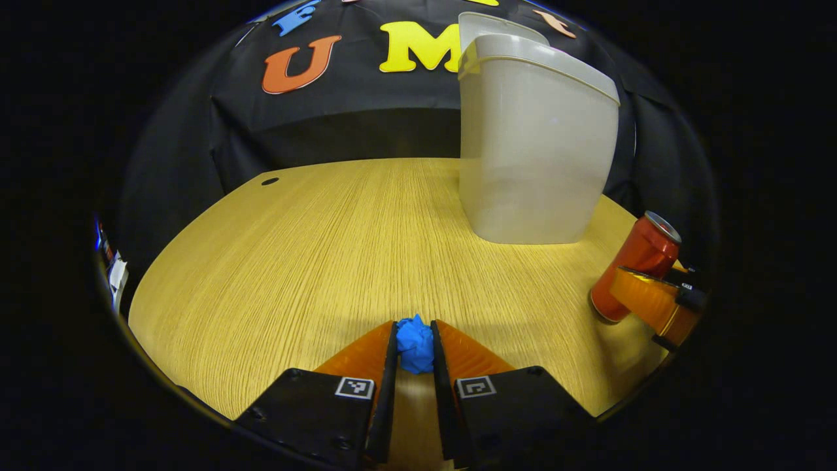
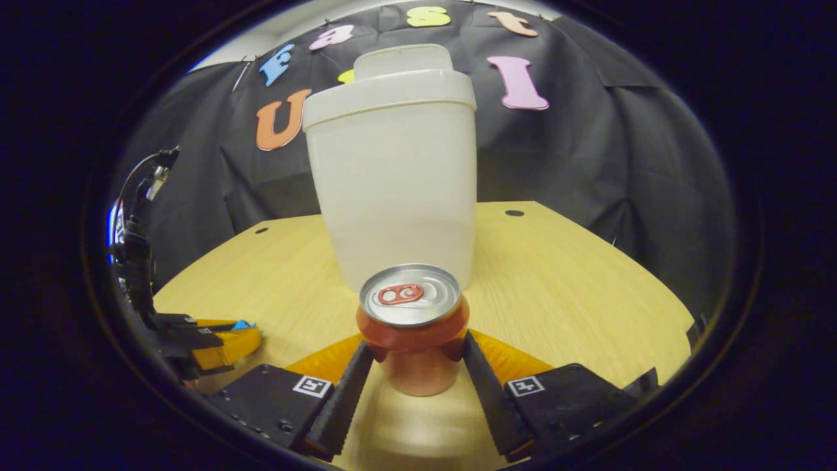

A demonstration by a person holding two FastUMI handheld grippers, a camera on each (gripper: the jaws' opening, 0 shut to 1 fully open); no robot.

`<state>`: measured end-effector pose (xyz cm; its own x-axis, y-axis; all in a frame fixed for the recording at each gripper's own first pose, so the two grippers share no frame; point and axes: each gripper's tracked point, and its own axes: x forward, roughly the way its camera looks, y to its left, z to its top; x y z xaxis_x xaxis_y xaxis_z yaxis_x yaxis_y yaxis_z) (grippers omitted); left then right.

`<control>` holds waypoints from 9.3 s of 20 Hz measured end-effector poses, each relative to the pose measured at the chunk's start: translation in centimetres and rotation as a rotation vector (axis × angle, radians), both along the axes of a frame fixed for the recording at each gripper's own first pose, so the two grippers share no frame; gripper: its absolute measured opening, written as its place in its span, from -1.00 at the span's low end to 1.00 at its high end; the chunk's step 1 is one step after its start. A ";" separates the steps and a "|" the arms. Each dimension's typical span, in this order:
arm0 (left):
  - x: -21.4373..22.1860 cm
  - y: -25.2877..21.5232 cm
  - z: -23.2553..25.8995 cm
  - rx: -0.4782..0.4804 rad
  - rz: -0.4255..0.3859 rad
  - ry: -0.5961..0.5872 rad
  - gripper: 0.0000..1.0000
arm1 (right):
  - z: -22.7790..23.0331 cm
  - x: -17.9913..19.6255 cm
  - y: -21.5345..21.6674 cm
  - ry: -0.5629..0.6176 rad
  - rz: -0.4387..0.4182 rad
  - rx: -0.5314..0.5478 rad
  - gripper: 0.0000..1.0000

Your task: Press the lid of the desktop garbage bin to open it, pick up the crumpled paper on the desktop and throw it into the bin, then pick up the pop can on the desktop and drop it into the bin, and finally close the garbage bin lid.

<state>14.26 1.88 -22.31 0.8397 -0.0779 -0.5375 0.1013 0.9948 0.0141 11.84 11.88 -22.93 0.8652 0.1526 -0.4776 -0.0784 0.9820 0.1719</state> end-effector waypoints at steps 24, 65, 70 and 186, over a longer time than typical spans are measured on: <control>-8.4 0.0 19.1 -0.039 0.075 -0.515 -0.38 | 14.6 -12.2 -9.3 -0.291 -0.060 -0.003 0.60; 10.4 -8.1 36.2 0.023 0.077 -0.698 -0.38 | 13.5 -6.5 -14.2 -0.242 0.020 0.133 0.60; 15.4 -12.6 36.2 -0.002 -0.003 -0.712 -0.38 | 14.1 -6.7 -15.5 -0.252 -0.003 0.178 0.60; -2.6 3.7 15.3 -0.075 0.038 -0.576 0.97 | 31.3 20.6 3.9 -0.197 -0.029 -0.213 0.63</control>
